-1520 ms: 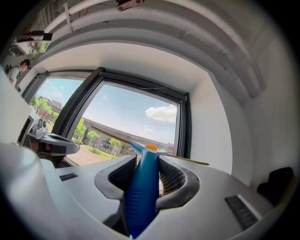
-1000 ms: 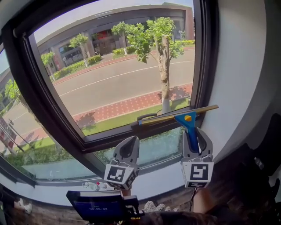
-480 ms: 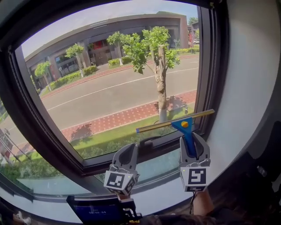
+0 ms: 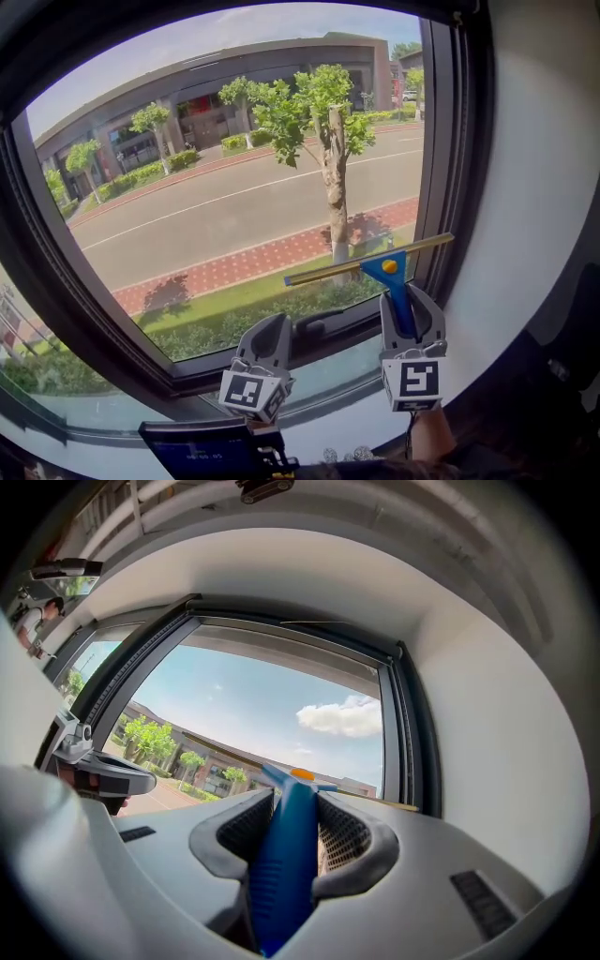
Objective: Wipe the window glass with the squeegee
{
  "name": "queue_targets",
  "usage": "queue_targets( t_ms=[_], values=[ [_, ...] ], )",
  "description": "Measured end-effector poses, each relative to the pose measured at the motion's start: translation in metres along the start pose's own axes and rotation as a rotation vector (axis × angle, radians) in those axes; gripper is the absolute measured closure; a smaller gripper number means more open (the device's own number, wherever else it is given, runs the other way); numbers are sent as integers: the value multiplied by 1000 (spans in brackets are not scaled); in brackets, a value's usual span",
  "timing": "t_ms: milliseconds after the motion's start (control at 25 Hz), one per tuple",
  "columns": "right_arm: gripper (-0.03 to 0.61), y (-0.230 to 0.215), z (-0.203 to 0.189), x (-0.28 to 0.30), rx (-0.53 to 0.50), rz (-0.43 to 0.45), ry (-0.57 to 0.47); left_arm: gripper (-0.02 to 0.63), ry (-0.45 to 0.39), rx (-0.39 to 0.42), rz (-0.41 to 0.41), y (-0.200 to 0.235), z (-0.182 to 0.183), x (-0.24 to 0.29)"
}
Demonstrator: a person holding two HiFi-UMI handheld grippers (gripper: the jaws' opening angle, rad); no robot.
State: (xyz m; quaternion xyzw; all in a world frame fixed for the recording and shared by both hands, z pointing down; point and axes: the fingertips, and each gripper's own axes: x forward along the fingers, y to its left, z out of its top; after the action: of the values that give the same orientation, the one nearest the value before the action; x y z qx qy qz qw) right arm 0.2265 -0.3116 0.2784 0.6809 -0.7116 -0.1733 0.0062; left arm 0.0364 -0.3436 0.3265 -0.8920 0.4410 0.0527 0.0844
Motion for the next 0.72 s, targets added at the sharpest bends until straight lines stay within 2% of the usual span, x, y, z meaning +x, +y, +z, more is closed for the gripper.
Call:
queue_targets(
  t_ms=[360, 560, 720],
  values=[
    [437, -20, 30, 38, -20, 19, -50, 612, -22, 10, 55, 11, -4, 11],
    [437, -44, 91, 69, -8, 14, -217, 612, -32, 15, 68, 8, 0, 15],
    [437, -60, 136, 96, 12, 28, -311, 612, -40, 22, 84, 8, 8, 19]
  ],
)
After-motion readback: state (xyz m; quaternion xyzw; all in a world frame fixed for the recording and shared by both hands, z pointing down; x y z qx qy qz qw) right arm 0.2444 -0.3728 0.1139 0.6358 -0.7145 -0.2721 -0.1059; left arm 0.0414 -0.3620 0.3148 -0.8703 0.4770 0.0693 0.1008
